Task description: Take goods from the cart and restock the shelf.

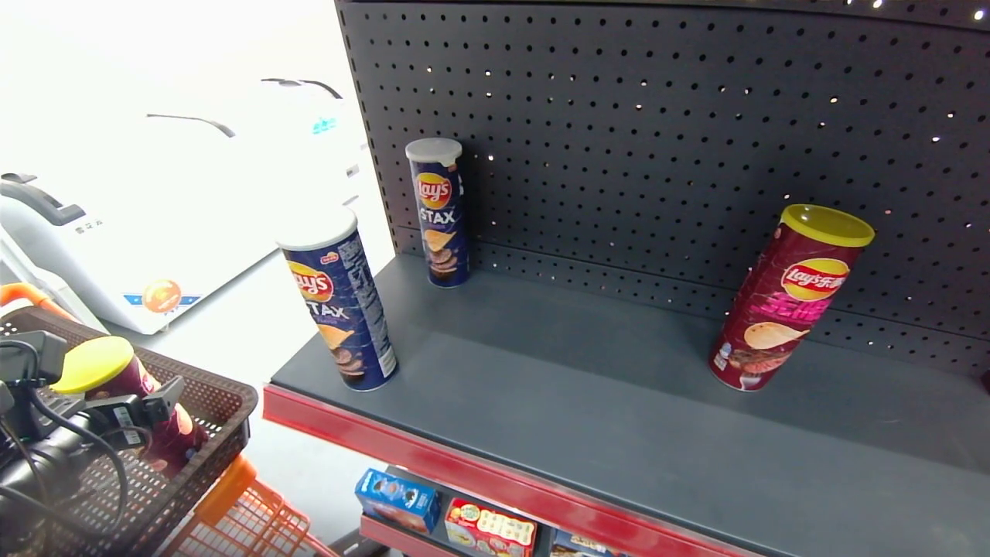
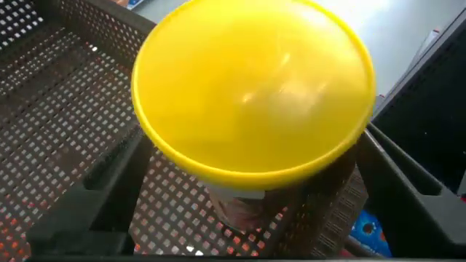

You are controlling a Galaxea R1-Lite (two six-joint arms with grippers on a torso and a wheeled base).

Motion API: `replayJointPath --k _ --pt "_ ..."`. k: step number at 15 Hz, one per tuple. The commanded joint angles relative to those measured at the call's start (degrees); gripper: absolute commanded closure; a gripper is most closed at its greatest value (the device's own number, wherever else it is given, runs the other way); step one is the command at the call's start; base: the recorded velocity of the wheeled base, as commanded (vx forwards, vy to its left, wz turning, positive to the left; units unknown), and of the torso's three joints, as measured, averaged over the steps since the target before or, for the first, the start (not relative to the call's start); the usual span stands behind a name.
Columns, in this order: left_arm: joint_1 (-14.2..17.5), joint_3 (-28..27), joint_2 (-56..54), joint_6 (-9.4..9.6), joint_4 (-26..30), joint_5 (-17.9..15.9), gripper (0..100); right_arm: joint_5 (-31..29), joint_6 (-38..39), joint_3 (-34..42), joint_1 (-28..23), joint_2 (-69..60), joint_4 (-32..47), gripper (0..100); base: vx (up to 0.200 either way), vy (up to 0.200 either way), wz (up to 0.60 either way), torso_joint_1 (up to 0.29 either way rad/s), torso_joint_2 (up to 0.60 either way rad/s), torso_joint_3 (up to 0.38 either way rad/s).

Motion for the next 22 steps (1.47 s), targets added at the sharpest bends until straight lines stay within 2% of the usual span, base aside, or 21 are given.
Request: replayJointPath --k 1,6,13,14,19,22 --pt "0.0 -0.3 4.1 -0.03 -1.6 0.0 0 0.0 0.0 0.0 0.0 0.0 0.0 0 0.0 0.0 0.0 0.0 0.0 0.0" --pt "0.0 -2.0 10.1 -0.82 -7.1 0.0 0 0.0 0.0 0.0 0.0 0.0 0.0 0 0.0 0.0 0.0 0.0 0.0 0.0" --pt "-0.2 -5.2 12.6 -0.91 -7.4 0.0 0 0.0 0.0 0.0 0.0 0.0 0.0 0 0.0 0.0 0.0 0.0 0.0 0.0" --pt "-0.2 -5.6 12.6 -0.91 -7.6 0.0 100 0.0 0.0 0.0 0.0 0.0 0.0 0 0.0 0.0 0.0 0.0 0.0 0.0" --pt "-0.9 -6.8 12.2 -0.82 -7.6 -0.2 100 0.0 0.0 0.0 0.0 0.0 0.0 0 0.0 0.0 0.0 0.0 0.0 0.0" --pt "-2.7 -7.8 9.0 -0.29 -7.0 -0.3 100 0.0 0.0 0.0 0.0 0.0 0.0 0 0.0 0.0 0.0 0.0 0.0 0.0"
